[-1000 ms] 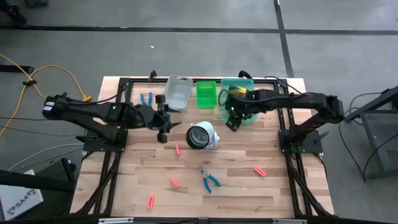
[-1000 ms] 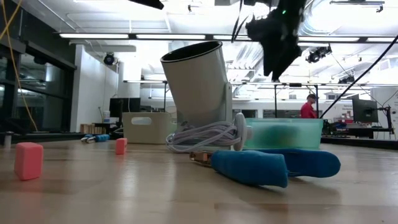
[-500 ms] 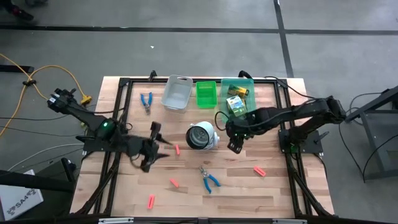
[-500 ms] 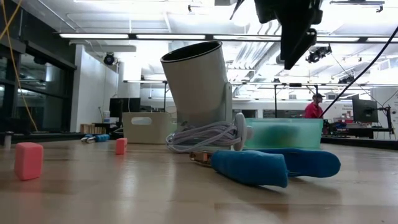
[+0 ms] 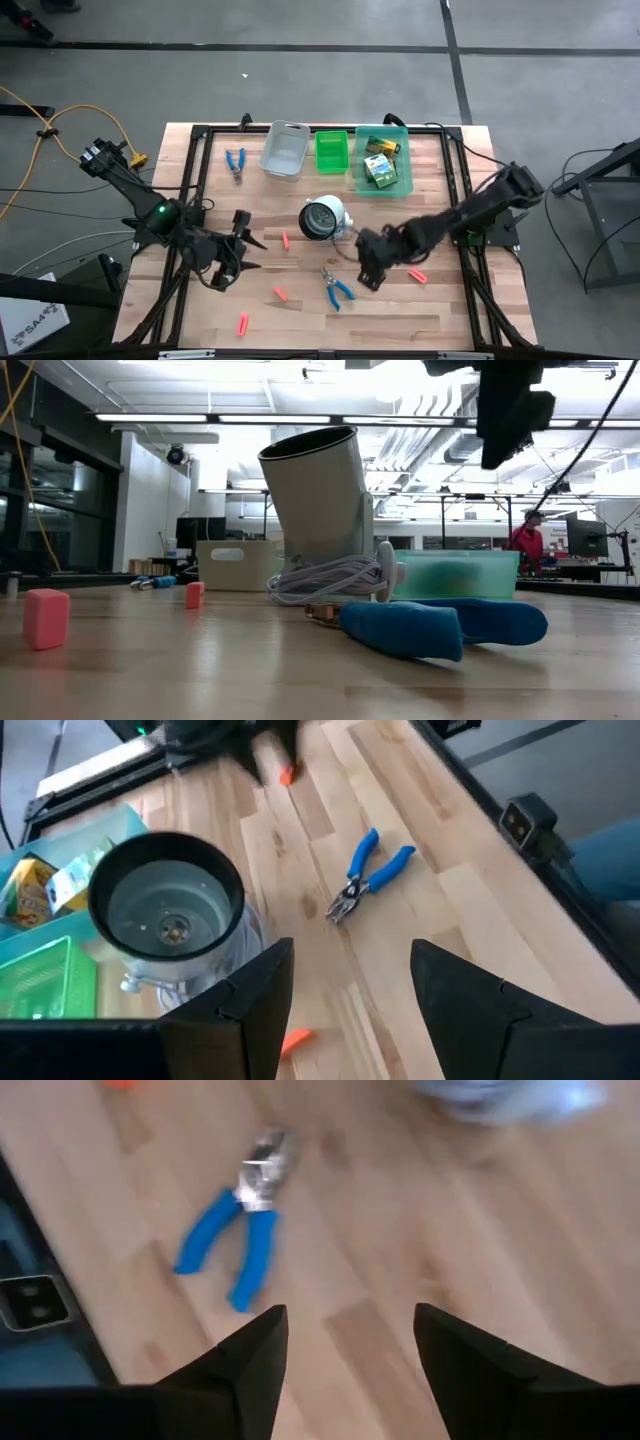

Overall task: Pick & Place School Supplies
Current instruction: Put the blue hole puncher into the gray bin

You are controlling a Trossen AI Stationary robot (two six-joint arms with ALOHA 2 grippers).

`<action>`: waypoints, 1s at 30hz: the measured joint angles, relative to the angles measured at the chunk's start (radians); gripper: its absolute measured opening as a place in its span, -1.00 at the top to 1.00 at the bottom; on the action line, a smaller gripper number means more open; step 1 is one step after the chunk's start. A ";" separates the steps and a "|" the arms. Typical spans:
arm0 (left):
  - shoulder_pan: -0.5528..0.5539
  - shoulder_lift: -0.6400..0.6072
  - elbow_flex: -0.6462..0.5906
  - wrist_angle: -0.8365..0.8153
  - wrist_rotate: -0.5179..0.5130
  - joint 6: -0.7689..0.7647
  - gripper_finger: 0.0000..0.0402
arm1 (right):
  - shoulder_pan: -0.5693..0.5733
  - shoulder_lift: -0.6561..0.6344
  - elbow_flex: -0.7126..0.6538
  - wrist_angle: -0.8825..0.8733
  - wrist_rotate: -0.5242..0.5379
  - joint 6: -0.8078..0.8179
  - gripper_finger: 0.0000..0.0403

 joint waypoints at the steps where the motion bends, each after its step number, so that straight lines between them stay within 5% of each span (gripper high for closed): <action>1: 0.000 0.000 0.000 -0.010 0.000 0.001 0.03 | 0.016 0.021 0.001 0.037 0.000 0.005 -0.03; 12: 0.000 0.000 0.000 -0.026 0.010 -0.006 0.03 | 0.093 0.248 0.001 0.266 0.002 0.047 -0.03; 30: 0.000 0.000 -0.001 -0.042 0.014 -0.028 0.03 | 0.104 0.368 0.003 0.337 0.061 0.072 -0.03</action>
